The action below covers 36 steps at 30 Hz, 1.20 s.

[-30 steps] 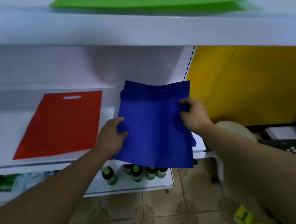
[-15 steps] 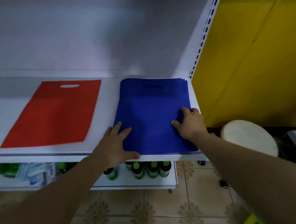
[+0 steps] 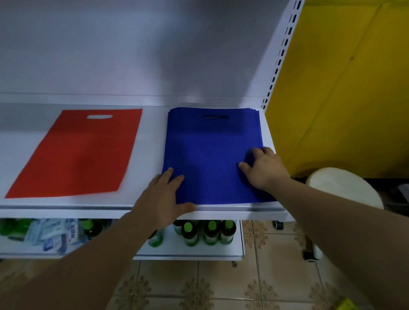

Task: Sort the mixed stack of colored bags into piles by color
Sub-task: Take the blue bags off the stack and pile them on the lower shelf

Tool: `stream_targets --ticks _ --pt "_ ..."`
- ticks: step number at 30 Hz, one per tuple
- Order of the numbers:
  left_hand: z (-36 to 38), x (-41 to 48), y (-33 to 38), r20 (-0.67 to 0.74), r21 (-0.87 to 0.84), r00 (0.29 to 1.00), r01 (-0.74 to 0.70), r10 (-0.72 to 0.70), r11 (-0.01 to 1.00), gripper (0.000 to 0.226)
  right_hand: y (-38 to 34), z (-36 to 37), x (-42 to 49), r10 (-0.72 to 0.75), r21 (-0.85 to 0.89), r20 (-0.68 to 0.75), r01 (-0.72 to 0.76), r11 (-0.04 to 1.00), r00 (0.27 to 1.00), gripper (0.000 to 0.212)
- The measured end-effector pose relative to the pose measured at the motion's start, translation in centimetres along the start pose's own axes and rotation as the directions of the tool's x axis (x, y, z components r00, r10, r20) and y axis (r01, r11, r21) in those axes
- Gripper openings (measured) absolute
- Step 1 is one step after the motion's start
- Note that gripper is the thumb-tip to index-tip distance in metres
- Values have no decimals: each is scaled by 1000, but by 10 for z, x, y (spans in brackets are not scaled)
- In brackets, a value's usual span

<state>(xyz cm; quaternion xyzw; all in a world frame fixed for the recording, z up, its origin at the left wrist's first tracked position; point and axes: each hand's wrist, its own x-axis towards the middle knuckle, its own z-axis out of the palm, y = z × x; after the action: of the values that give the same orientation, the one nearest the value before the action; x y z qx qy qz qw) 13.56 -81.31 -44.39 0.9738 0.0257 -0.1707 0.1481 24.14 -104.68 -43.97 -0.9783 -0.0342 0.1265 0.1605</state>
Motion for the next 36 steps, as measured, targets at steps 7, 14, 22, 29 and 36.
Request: stream_targets --ticks 7,14,22,29,36 --pt "-35 -38 10 -17 -118 1000 8 -10 993 89 -18 -40 -35 -30 -19 9 30 999 1000 65" --pt "-88 -132 7 -86 -184 996 -46 30 982 80 -76 -91 -123 -86 3 -56 86 996 995 69" --pt "-163 -273 -23 -267 -132 960 -122 84 984 74 -171 -145 -255 -204 12 -181 210 978 962 66" --pt "-230 -388 -79 -371 -157 928 -100 36 983 70 -280 -189 -335 -328 -2 -300 343 939 896 68" --pt "-282 -455 -152 -495 -193 864 -6 -92 981 69 -393 -209 -372 -502 -31 -340 524 851 795 67"
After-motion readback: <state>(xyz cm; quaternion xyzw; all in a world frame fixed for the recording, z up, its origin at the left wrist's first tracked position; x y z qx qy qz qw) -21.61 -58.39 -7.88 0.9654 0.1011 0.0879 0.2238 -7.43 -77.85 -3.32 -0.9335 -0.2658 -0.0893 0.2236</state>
